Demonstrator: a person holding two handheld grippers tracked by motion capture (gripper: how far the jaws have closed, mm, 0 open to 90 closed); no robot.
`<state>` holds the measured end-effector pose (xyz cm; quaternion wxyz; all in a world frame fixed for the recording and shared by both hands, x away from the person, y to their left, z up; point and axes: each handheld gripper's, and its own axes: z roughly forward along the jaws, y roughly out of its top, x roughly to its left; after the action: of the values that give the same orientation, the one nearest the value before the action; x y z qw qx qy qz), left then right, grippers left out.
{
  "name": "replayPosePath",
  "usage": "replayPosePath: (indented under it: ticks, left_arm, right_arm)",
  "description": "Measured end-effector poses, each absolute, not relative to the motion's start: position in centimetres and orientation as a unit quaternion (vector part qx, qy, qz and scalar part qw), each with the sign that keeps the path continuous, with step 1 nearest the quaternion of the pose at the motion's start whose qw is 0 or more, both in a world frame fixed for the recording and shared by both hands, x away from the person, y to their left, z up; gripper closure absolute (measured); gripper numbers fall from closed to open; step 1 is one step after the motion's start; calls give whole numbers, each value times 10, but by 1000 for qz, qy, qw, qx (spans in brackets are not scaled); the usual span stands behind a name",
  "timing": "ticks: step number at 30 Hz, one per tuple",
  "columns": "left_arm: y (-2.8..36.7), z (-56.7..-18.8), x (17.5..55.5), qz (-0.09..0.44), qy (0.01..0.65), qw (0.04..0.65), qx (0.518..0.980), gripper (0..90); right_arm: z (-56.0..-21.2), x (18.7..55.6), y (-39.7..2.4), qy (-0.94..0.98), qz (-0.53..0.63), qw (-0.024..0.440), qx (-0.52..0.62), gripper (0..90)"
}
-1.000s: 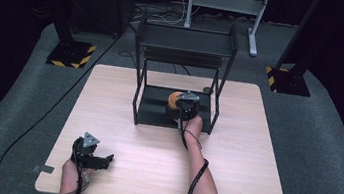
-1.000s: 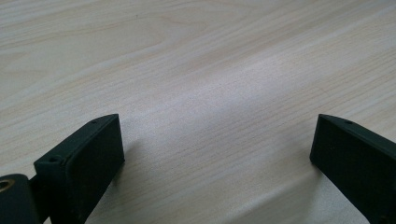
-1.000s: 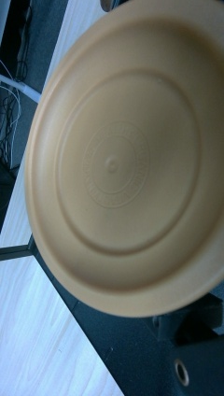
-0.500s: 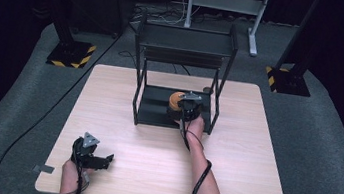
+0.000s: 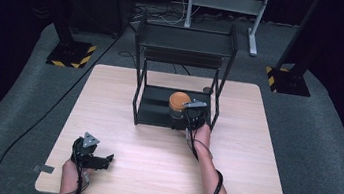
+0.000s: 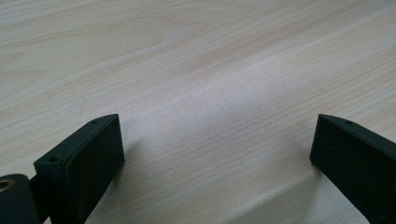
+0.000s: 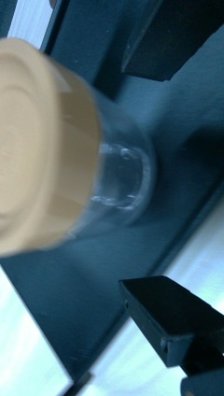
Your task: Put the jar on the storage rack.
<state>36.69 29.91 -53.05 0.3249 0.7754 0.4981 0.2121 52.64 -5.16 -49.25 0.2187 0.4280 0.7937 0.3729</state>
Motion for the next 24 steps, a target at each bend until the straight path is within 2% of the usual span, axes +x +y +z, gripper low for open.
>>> replayPosePath:
  ticks: [15, 24]
  left_arm:
    - [299, -531, 367, 213, 498, 324, 775, 23]
    - [299, -531, 367, 213, 499, 324, 775, 22]
  right_arm:
    - [-497, 461, -80, 810, 379, 227, 386, 0]
    - [-514, 426, -117, 805, 372, 215, 409, 0]
